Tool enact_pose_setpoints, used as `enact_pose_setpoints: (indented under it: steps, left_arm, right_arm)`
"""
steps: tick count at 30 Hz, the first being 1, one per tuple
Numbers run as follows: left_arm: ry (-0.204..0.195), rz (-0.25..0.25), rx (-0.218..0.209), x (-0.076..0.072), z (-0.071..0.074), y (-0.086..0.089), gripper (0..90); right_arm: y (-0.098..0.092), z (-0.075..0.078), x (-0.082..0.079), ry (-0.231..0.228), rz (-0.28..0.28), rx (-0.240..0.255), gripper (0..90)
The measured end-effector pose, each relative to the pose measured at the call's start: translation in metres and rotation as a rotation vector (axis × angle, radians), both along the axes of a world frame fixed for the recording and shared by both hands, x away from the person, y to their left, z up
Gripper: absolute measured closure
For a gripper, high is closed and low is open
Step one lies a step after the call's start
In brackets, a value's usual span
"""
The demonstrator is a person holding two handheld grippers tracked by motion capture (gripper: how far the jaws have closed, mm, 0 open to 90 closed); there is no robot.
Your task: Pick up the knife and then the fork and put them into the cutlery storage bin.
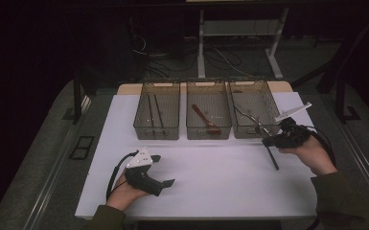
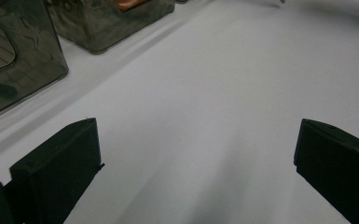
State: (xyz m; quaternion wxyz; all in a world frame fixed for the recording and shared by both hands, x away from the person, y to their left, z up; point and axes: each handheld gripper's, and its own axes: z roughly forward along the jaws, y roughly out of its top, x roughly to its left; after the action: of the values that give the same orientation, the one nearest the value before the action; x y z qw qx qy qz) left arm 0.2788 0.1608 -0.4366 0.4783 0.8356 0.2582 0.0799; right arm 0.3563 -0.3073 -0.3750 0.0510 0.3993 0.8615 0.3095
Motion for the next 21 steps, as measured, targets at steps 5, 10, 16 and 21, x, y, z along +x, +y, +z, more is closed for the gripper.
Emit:
enact_pose_setpoints:
  steps: [5,10,16,21]
  left_arm:
    - [-0.001,0.001,-0.001,0.0,0.0,0.0,0.0]
    - [0.001,0.001,0.001,0.0,0.0,0.0,0.0]
    - [0.001,0.005,-0.001,0.0,0.0,0.001,0.0]
    - [0.002,0.004,0.003,0.0,-0.001,0.0,0.0]
  right_arm:
    - [-0.008,0.006,0.001,-0.039,-0.049,0.046,84.1]
    - [-0.013,0.01,0.001,-0.067,-0.072,0.085,84.1]
    - [-0.021,0.015,0.002,-0.101,-0.103,0.122,84.1]
    - [-0.025,0.019,0.003,-0.126,-0.118,0.158,84.1]
